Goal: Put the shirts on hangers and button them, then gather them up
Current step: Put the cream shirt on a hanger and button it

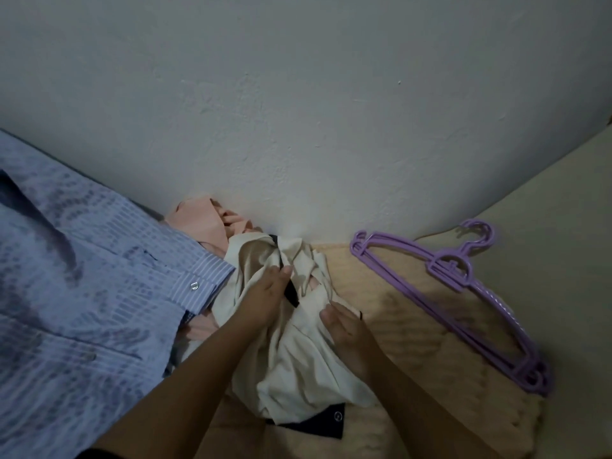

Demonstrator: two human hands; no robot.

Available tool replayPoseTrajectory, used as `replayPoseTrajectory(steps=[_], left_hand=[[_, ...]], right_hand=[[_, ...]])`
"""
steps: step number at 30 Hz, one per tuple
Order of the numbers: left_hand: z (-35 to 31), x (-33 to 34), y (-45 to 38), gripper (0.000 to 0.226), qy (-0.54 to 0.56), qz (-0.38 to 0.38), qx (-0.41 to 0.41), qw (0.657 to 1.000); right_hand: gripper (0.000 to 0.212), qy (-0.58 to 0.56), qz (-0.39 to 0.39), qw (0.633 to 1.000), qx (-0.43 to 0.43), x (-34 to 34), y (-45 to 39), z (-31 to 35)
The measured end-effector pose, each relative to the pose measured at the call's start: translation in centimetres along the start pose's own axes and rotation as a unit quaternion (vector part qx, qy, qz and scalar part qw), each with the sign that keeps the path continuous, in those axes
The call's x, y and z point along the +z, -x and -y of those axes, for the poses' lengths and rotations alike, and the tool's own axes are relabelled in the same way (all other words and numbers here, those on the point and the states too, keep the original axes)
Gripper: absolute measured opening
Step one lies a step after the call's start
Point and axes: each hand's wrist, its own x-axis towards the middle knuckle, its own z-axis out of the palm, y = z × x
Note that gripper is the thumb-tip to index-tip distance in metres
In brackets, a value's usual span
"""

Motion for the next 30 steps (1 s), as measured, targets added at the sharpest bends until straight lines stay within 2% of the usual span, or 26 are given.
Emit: replayPoseTrajectory(steps=[3,6,7,8,10,11,13,15,16,18,21,24,26,28,30], left_hand=[[0.0,-1.1,1.1,0.081,0.037,0.032,-0.035,0.998],[-1.1,-0.8,2.6,0.062,0.013,0.107,-0.018,0.994],[-1.6,-0.7,3.2,0.06,-0.025,0.125,-0.018,0.992],[-1.8,-0.6,3.5,0.069,-0.054,0.136,-0.018,0.989],[-1.9,-0.7,4.3,0.102,-0.03,0.124,-0.057,0.99],[-1.8,-0.9,4.8,0.109,0.001,0.099,-0.073,0.992],[-2.0,-1.3,6.0,0.096,0.047,0.049,-0.095,0.993],[-1.2,-2.2,6.7,0.078,0.068,-0.041,-0.121,0.989],[-1.1,-2.9,7.3,0.074,0.088,-0.085,-0.134,0.983],[-0.5,-4.4,7.8,0.067,0.18,-0.121,-0.131,0.967],[-0.3,-5.9,8.3,0.032,0.264,-0.094,-0.098,0.955],[-1.6,-6.4,8.5,0.04,0.263,-0.034,-0.059,0.962],[-3.2,-6.3,8.8,0.046,0.265,0.017,-0.057,0.963],[-4.6,-6.2,9.0,0.052,0.234,0.05,-0.056,0.969],[-5.8,-6.0,9.2,0.054,0.201,0.073,-0.042,0.976]], right_hand=[[0.033,-0.044,0.031,0.998,0.03,-0.1,2.0,0.6],[0.026,-0.062,0.087,0.993,0.043,0.7,4.3,1.2],[0.024,-0.05,0.098,0.993,0.053,1.1,5.1,1.6],[0.025,-0.038,0.105,0.992,0.063,1.3,5.9,2.0],[0.035,-0.008,0.095,0.993,0.072,1.2,7.1,2.5],[0.041,0.006,0.084,0.994,0.069,1.0,7.7,2.5],[0.063,0.043,0.064,0.994,0.078,0.0,8.6,2.7],[0.108,0.05,0.051,0.994,0.079,-1.1,9.1,2.5],[0.117,0.044,0.052,0.995,0.074,-1.6,9.3,2.3],[0.101,0.029,0.047,0.993,0.103,-2.2,9.5,2.7],[0.078,0.015,0.066,0.99,0.121,-1.9,9.2,3.2],[0.05,-0.012,0.025,0.997,0.073,-1.3,9.2,5.9],[0.043,-0.039,0.004,0.999,0.001,-0.8,9.0,7.8],[0.032,-0.032,0.037,0.997,-0.053,0.0,8.9,9.3],[0.019,0.03,0.076,0.993,-0.085,0.8,8.6,9.8]])
